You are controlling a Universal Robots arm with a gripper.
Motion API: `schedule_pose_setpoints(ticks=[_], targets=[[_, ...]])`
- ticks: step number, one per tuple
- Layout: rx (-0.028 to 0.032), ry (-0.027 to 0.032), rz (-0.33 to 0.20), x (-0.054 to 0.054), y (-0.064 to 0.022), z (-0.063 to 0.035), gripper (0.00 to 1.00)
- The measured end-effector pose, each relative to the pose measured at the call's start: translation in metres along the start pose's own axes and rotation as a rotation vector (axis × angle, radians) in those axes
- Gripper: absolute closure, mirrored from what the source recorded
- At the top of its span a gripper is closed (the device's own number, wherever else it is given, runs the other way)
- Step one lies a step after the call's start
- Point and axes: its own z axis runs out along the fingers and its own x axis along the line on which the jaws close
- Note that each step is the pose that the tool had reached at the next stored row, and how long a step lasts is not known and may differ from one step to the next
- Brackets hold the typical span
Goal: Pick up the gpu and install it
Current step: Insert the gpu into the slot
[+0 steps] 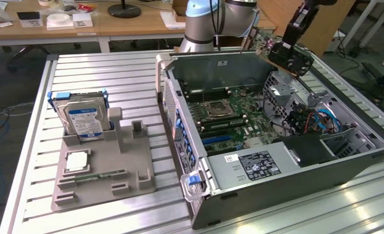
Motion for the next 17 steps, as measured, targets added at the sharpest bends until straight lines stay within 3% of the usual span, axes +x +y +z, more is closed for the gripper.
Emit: schedule_pose_setpoints(ticks=[17], targets=[[-0.018, 0.022, -0.294, 0.0001, -0.0001, 0.0018, 0.73]])
